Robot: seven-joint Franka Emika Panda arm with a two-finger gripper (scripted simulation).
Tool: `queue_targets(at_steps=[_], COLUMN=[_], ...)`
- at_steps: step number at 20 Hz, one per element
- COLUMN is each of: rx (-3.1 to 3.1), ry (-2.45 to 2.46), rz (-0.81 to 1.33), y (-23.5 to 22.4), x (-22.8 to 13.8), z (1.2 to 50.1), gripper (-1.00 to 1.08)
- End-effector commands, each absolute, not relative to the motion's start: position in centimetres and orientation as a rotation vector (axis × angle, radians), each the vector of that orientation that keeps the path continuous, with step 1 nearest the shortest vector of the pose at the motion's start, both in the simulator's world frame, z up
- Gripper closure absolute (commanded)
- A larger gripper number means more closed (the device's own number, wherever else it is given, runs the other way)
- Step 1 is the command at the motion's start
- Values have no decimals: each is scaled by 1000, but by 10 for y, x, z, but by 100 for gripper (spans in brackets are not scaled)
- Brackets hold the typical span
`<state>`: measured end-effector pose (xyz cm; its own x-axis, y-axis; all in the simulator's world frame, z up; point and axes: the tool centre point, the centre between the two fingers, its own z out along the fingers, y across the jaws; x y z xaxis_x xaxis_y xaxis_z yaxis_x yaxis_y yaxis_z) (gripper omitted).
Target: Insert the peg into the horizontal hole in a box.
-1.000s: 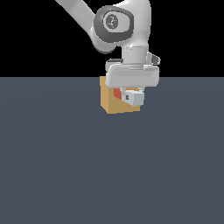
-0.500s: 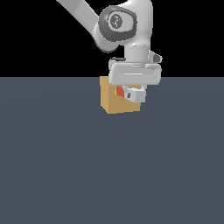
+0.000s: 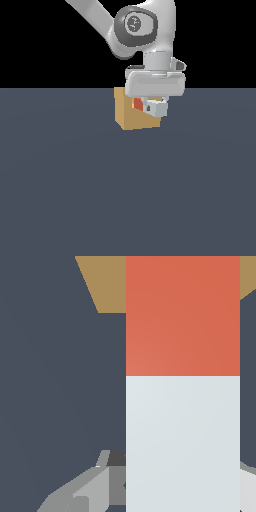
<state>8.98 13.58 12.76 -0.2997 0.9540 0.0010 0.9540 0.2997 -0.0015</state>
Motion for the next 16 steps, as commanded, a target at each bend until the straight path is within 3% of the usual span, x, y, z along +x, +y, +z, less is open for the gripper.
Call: queue_targets(at_steps=[1, 8, 16], rx=[-1860, -1859, -1860], ry=[-2533, -2532, -2532], rz=[-4, -1, -3], y=[136, 146, 205], x=[91, 86, 67], z=[130, 129, 130], gripper=[108, 108, 108])
